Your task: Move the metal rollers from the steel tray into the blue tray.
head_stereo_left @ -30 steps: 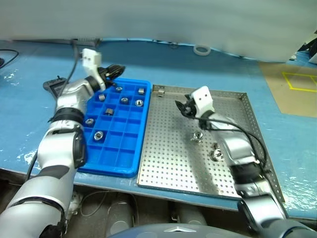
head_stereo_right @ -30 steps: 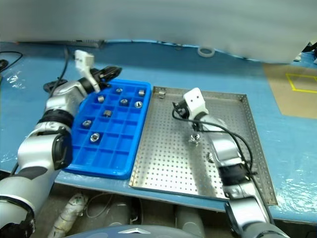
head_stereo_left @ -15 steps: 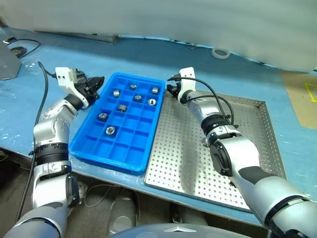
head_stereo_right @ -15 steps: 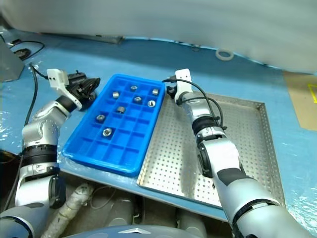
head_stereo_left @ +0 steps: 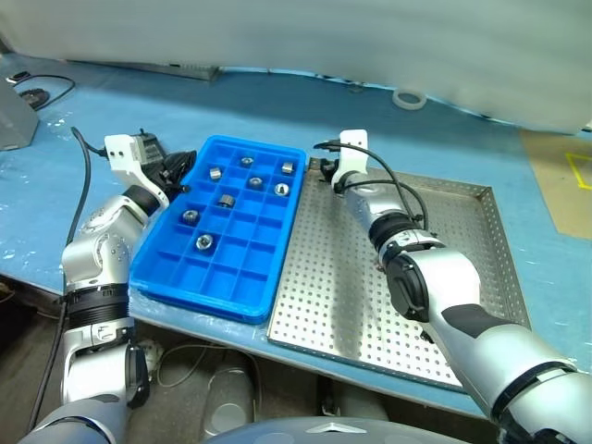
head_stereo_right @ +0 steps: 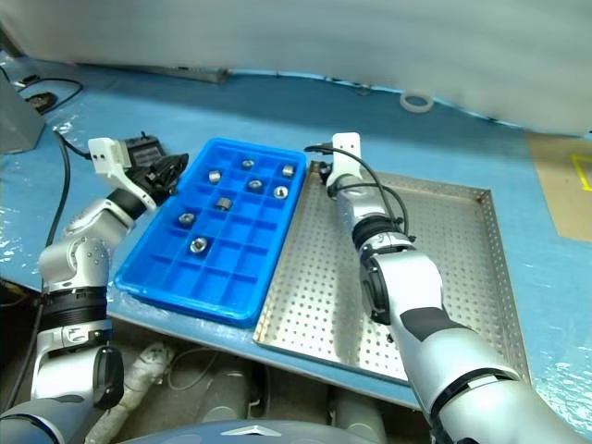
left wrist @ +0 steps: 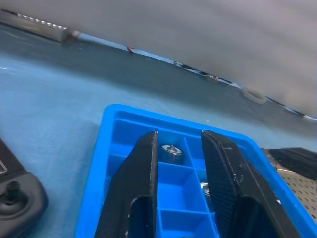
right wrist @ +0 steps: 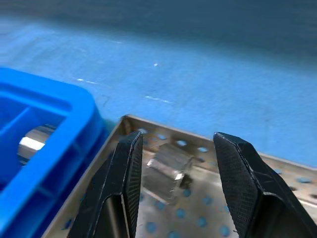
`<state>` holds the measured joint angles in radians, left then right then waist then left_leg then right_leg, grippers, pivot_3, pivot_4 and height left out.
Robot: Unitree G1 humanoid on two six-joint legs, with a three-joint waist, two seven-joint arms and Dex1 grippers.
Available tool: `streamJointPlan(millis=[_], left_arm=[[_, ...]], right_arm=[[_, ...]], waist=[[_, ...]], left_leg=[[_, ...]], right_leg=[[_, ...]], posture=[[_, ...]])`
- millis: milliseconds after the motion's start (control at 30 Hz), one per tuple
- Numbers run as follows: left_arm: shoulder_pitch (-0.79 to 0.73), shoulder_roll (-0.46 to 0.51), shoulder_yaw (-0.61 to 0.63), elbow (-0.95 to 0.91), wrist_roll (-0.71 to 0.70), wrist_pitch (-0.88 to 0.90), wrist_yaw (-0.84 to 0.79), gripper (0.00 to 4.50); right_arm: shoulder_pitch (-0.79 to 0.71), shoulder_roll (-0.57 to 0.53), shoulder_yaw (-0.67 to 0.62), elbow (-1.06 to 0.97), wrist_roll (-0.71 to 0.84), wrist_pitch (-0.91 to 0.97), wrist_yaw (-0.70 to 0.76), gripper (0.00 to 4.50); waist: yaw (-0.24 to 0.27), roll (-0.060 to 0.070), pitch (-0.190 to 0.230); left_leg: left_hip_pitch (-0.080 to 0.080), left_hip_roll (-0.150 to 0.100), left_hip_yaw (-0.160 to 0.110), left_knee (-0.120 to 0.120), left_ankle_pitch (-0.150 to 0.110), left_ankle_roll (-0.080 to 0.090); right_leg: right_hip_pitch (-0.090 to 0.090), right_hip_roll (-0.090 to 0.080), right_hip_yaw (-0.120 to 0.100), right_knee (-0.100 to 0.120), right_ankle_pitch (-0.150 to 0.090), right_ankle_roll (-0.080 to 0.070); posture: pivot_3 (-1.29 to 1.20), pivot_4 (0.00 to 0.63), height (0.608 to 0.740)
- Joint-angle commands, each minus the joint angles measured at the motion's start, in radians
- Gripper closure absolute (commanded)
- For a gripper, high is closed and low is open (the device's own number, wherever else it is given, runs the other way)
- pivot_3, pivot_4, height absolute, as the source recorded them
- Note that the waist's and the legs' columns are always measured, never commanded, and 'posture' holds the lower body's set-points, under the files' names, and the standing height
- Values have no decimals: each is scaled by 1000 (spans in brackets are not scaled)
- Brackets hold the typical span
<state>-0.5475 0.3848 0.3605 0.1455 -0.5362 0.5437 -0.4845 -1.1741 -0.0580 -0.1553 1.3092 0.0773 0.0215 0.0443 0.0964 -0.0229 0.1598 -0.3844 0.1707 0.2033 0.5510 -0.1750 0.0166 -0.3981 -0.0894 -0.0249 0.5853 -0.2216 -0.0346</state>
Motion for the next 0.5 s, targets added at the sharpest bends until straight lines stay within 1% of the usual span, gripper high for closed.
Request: streamJointPlan(millis=[33,200,333,500], left_arm=[[-25,10,7,-26,-24,2,4,3058],[-17,15,-3,-28,-25,5,2,3058],[-7,10,-4,-36,-25,5,6,3058],[2,3,-10,-49,-29,7,13,3058]], right_arm=[[-32,8,-27,-21,15,-10,-11,2134],[-31,18,-40,-17,8,-5,-26,2134],[-19,13,-55,-5,8,7,-77,2134],[-17,32,-49,-2,-5,7,-81,2134]], waist=[[0,0,0],[2,0,0],[1,0,0],[0,0,0]], left_leg=[[0,0,0,0,0,0],[-1,-1,0,0,0,0],[-1,0,0,-1,0,0],[-1,0,0,-1,0,0]], right_leg=[[0,0,0,0,0,0],[0,0,0,-1,0,0],[-1,0,0,-1,0,0],[-1,0,0,-1,0,0]], posture=[[161,150,740],[163,150,740],[169,150,740],[174,150,740]])
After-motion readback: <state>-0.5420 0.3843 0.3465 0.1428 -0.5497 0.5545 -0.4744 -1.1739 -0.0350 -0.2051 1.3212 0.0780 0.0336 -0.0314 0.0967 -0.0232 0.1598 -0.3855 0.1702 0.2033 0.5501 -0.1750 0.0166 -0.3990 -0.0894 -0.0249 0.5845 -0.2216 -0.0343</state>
